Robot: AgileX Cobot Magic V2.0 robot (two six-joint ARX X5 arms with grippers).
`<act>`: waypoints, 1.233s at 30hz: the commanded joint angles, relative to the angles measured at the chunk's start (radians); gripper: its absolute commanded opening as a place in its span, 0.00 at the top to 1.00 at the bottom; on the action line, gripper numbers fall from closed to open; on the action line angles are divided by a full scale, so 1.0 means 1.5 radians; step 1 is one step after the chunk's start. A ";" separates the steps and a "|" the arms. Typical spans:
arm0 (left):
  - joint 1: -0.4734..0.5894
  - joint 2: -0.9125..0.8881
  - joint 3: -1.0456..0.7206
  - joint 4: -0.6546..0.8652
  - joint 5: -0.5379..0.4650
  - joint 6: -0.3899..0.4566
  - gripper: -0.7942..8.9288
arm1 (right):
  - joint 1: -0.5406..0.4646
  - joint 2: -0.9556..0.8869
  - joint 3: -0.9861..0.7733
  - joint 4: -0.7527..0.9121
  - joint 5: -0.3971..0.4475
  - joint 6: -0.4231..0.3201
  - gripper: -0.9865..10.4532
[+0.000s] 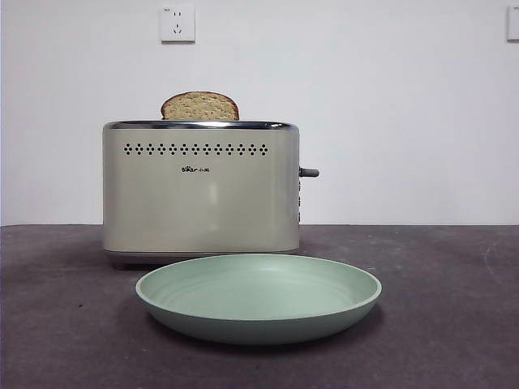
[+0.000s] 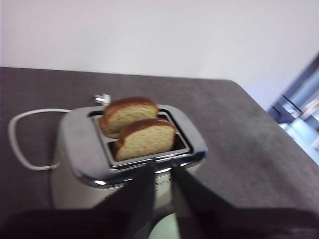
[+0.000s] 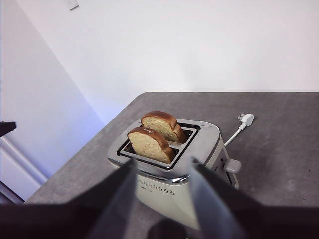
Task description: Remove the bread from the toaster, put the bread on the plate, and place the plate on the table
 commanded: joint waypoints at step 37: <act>-0.199 0.532 0.392 -0.134 -0.170 0.489 0.56 | 0.002 0.002 0.003 -0.074 -0.001 -0.026 0.67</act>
